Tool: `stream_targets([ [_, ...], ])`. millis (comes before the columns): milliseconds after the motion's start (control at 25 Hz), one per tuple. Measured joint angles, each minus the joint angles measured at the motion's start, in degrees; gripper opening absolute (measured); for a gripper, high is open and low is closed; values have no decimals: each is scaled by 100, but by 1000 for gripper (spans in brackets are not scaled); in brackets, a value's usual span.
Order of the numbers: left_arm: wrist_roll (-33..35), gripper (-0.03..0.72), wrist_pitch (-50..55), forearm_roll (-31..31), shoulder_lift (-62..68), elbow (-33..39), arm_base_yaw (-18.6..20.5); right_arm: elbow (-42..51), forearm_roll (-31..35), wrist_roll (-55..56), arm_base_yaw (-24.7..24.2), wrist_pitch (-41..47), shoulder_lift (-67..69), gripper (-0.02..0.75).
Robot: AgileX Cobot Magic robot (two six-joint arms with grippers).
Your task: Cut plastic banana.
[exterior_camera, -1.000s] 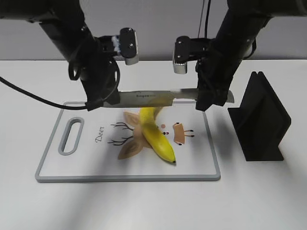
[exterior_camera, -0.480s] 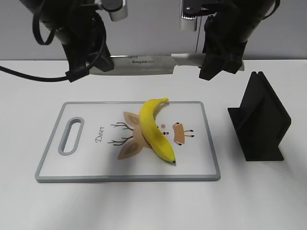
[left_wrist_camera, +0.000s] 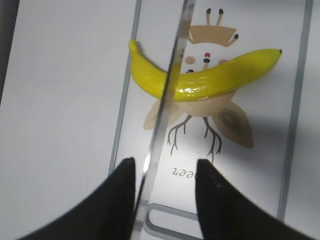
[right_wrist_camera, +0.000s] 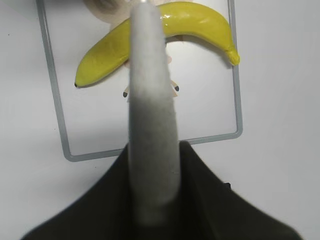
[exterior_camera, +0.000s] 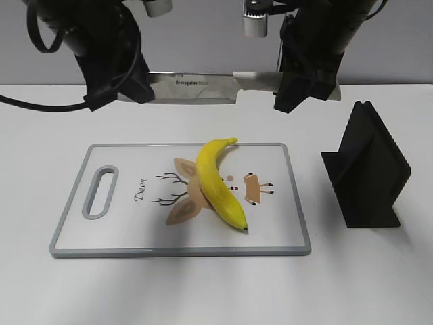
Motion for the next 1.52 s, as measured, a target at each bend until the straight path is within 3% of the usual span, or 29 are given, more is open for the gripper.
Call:
stream_targets([
  [120, -248, 481, -131, -41, -91, 0, -5, 0, -6, 397, 7, 54, -6, 188],
  [240, -753, 536, -357, -13, -233, 0, -5, 0, 19, 650, 18, 81, -84, 187],
  [520, -1623, 548, -648, 34, -722, 0, 246, -11, -251, 1200, 18, 51, -400, 176],
  [840, -3063, 548, -707, 180, -1046, 0, 828, 106, -532, 2395, 8, 74, -791, 176],
  [1120, -3497, 548, 243, 391, -1137, 0, 1189, 1142, -1014, 3154, -31, -218, -1685, 176],
  [1520, -4835, 548, 979, 1184, -1469, 0, 1453, 2342, -1091, 5018, -994, -611, -2704, 176],
])
